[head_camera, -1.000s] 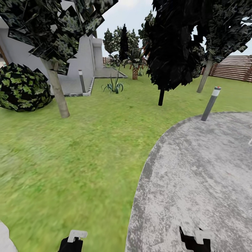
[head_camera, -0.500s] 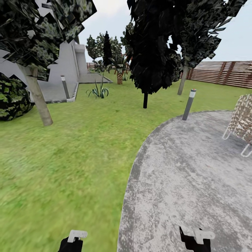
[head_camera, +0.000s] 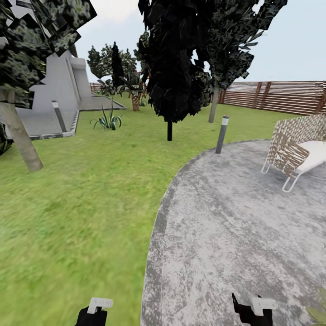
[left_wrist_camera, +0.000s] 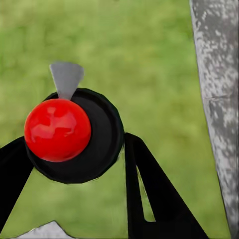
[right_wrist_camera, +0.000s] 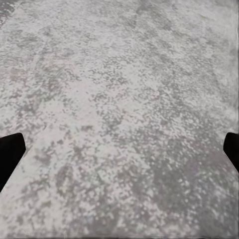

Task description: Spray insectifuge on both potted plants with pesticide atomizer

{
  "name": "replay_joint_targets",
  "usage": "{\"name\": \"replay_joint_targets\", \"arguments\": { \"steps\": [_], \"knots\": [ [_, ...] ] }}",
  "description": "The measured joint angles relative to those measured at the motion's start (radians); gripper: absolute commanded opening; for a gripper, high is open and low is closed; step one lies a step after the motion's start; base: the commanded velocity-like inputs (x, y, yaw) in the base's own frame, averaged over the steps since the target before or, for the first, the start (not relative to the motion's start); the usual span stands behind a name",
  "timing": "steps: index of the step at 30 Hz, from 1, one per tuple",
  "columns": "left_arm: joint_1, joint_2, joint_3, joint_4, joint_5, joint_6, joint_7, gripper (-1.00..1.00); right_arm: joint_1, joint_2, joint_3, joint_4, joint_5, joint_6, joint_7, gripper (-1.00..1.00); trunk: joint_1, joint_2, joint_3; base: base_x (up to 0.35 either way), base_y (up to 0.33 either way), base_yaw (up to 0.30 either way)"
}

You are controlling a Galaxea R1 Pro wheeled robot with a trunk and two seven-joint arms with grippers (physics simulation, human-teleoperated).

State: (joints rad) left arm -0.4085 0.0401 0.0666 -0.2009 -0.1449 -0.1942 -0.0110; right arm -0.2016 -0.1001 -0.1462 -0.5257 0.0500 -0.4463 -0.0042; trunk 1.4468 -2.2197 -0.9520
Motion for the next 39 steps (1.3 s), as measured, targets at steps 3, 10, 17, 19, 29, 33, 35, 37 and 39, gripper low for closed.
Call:
{"name": "replay_joint_targets", "arguments": {
  "steps": [3, 10, 17, 19, 29, 33, 35, 37, 39],
  "knots": [
    [0.000, 0.000, 0.000, 0.000, 0.000, 0.000, 0.000, -1.00, 0.000, 0.000, 0.000, 0.000, 0.000, 0.000, 0.000, 1.00, 0.000, 0.000, 0.002, 0.000, 0.000, -0.272],
    [0.000, 0.000, 0.000, 0.000, 0.000, 0.000, 0.000, -1.00, 0.000, 0.000, 0.000, 0.000, 0.000, 0.000, 0.000, 1.00, 0.000, 0.000, 0.008, 0.000, 0.000, -0.272],
    [0.000, 0.000, 0.000, 0.000, 0.000, 0.000, 0.001, -1.00, 0.000, 0.000, 0.000, 0.000, 0.000, 0.000, 0.000, 1.00, 0.000, 0.000, 0.014, 0.000, 0.000, -0.272],
    [0.000, 0.000, 0.000, 0.000, 0.000, 0.000, 0.000, -1.00, 0.000, 0.000, 0.000, 0.000, 0.000, 0.000, 0.000, 1.00, 0.000, 0.000, 0.015, 0.000, 0.000, -0.272],
    [0.000, 0.000, 0.000, 0.000, 0.000, 0.000, 0.000, -1.00, 0.000, 0.000, 0.000, 0.000, 0.000, 0.000, 0.000, 1.00, 0.000, 0.000, 0.023, 0.000, 0.000, -0.272],
    [0.001, 0.000, 0.000, 0.000, 0.000, 0.000, 0.001, -1.00, 0.000, 0.000, 0.000, 0.000, 0.000, 0.000, 0.000, 1.00, 0.000, 0.000, 0.027, 0.000, 0.000, -0.272],
    [0.001, 0.000, 0.000, 0.000, 0.000, 0.000, 0.001, -1.00, 0.000, 0.000, 0.000, 0.000, 0.000, 0.000, 0.000, 1.00, 0.000, 0.000, 0.028, 0.000, 0.000, -0.272],
    [0.000, 0.000, 0.000, 0.000, 0.000, 0.000, 0.001, -1.00, 0.000, 0.000, 0.000, 0.000, 0.000, 0.000, 0.000, 1.00, 0.000, 0.000, 0.030, 0.000, 0.000, -0.272],
    [0.000, 0.000, 0.000, 0.000, 0.000, 0.000, 0.001, -1.00, 0.000, 0.000, 0.000, 0.000, 0.000, 0.000, 0.000, 1.00, 0.000, 0.000, 0.032, 0.000, 0.000, -0.272]
  ]
}}
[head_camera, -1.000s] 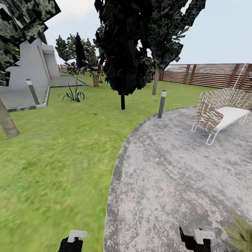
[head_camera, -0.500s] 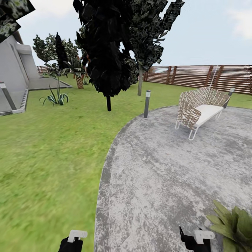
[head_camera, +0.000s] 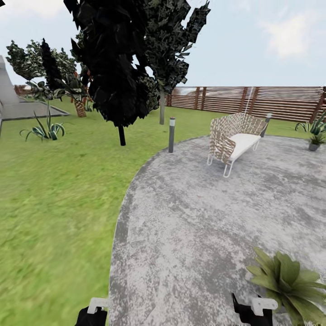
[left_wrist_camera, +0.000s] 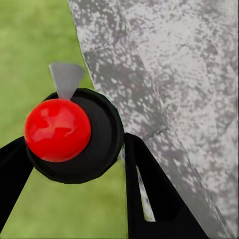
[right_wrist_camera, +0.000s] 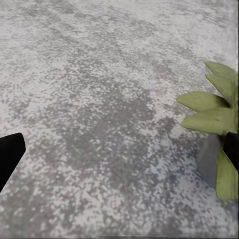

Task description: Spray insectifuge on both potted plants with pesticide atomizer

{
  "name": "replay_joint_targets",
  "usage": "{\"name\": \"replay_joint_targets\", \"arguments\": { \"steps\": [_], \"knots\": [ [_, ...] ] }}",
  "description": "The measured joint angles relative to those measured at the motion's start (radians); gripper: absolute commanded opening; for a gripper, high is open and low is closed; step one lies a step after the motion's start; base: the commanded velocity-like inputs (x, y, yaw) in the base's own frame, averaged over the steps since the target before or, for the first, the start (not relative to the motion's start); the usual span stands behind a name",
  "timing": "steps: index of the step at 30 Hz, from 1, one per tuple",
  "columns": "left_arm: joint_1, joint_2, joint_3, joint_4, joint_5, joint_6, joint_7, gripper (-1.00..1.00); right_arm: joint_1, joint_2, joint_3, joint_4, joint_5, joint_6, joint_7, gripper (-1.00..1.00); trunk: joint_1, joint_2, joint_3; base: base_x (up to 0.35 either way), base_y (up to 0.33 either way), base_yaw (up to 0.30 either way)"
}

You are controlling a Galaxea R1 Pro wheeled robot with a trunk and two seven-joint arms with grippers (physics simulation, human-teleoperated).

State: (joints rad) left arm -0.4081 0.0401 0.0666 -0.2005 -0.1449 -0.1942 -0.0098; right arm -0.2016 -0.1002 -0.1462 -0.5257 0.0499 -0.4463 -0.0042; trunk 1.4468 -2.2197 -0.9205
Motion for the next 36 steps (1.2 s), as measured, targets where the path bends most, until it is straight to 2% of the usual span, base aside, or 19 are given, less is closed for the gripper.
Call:
{"name": "replay_joint_targets", "arguments": {
  "steps": [36],
  "knots": [
    [0.000, 0.001, 0.000, 0.000, 0.000, 0.000, -0.001, -1.00, 0.000, 0.000, 0.000, 0.000, 0.000, 0.000, 0.000, 1.00, 0.000, 0.000, 0.029, 0.000, 0.000, -0.273]
  ]
}}
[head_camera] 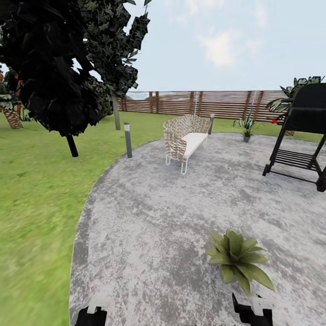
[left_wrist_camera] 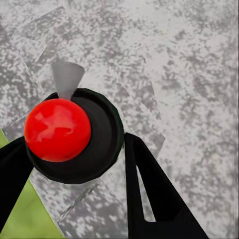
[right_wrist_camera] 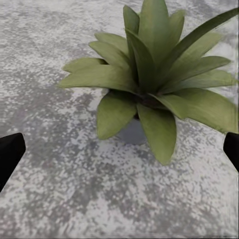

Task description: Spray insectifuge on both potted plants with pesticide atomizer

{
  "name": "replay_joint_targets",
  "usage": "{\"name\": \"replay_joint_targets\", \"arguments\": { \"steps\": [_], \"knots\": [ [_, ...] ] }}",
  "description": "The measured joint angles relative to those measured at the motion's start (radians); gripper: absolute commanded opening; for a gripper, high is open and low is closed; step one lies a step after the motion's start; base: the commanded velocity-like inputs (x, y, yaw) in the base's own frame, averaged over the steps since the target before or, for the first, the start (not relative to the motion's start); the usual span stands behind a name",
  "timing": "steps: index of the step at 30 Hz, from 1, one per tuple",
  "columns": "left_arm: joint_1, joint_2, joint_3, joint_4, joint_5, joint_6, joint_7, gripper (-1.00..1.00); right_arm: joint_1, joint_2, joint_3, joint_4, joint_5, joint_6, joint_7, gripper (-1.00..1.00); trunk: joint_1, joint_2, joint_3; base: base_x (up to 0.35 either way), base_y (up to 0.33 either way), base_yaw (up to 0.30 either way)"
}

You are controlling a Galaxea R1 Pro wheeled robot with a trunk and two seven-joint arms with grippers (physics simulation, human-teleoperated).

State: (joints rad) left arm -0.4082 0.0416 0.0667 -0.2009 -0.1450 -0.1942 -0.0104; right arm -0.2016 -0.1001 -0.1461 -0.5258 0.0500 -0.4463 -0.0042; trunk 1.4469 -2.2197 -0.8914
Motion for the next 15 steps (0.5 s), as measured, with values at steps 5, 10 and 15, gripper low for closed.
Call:
{"name": "replay_joint_targets", "arguments": {
  "steps": [5, 10, 15],
  "knots": [
    [0.000, 0.000, 0.000, 0.000, 0.000, 0.000, 0.000, -1.00, 0.000, 0.000, 0.000, 0.000, 0.000, 0.000, 0.000, 1.00, 0.000, 0.000, 0.003, 0.000, 0.000, -0.285],
    [0.000, 0.000, 0.000, 0.000, -0.001, 0.000, 0.001, -1.00, 0.000, 0.000, 0.000, 0.000, 0.000, 0.000, 0.000, 1.00, 0.000, 0.000, 0.004, 0.000, 0.000, -0.297],
    [0.000, 0.000, 0.000, 0.000, -0.001, 0.000, 0.001, -1.00, 0.000, 0.000, 0.000, 0.000, 0.000, 0.000, 0.000, 1.00, 0.000, 0.000, 0.004, 0.000, 0.000, -0.300]
  ]
}}
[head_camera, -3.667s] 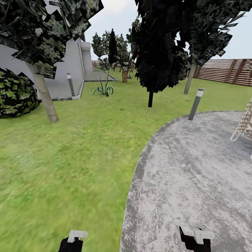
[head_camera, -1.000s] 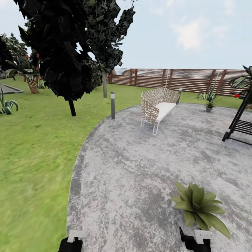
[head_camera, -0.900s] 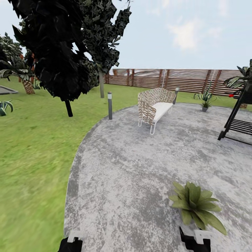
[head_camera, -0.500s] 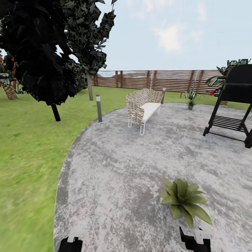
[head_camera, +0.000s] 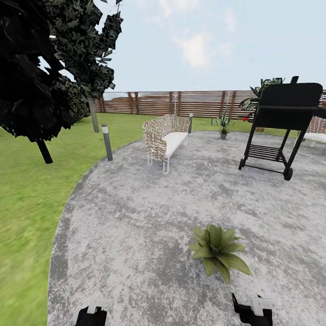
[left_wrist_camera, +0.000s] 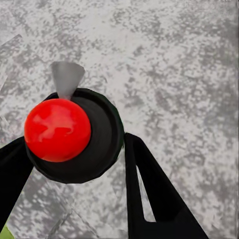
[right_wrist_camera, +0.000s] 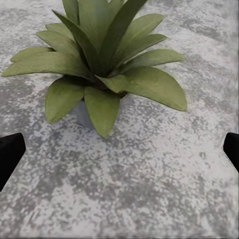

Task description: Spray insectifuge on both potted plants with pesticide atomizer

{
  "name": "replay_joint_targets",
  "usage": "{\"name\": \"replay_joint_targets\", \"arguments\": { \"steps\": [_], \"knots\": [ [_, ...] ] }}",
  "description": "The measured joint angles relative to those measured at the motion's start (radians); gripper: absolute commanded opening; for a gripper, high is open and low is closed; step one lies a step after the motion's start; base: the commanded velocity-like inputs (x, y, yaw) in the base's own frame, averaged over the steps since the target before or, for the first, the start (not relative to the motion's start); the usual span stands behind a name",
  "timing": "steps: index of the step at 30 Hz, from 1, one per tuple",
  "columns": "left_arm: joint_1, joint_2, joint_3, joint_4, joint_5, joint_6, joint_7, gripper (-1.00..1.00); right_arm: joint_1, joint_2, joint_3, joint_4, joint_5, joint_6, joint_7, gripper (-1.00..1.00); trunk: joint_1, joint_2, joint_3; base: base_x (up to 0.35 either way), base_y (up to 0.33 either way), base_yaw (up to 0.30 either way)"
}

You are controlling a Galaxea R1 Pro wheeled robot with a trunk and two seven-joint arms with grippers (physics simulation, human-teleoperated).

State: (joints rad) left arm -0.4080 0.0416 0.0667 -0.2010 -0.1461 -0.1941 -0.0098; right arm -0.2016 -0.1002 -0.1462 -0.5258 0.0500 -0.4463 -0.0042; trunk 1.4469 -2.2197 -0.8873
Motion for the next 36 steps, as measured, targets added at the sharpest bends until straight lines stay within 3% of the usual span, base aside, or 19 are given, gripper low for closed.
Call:
{"name": "replay_joint_targets", "arguments": {
  "steps": [27, 36],
  "knots": [
    [-0.001, 0.000, 0.000, 0.000, 0.000, 0.000, 0.000, -1.00, 0.000, 0.000, 0.000, 0.001, 0.000, 0.001, 0.000, 1.00, 0.000, 0.000, 0.000, 0.000, 0.000, -0.300],
    [0.001, 0.001, 0.000, 0.000, 0.000, 0.000, 0.000, -1.00, 0.000, 0.003, 0.000, 0.000, -0.002, 0.001, 0.000, 1.00, 0.000, 0.000, 0.000, 0.000, 0.000, -0.060]
  ]
}}
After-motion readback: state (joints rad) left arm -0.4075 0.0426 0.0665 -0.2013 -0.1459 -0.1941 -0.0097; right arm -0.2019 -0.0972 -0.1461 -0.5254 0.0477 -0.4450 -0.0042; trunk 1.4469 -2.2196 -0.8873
